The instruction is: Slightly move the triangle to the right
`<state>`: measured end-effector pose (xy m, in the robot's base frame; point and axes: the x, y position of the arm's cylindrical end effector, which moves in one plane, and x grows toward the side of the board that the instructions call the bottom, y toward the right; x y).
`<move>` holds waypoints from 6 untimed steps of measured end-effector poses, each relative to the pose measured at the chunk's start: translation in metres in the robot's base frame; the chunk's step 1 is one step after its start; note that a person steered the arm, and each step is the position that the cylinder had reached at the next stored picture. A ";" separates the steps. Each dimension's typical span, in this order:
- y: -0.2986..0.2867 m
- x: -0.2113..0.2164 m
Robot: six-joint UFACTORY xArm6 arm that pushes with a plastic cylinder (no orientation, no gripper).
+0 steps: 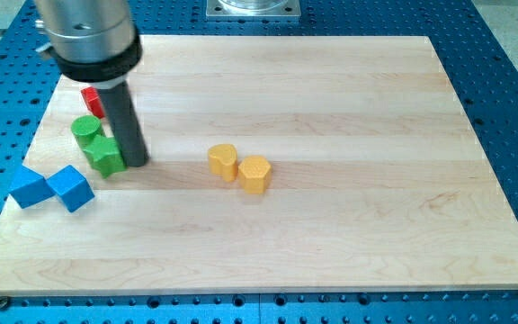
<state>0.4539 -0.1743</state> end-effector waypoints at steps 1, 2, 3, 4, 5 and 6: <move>-0.017 0.026; 0.004 0.067; -0.031 0.128; -0.127 0.146; -0.130 0.125; -0.129 0.078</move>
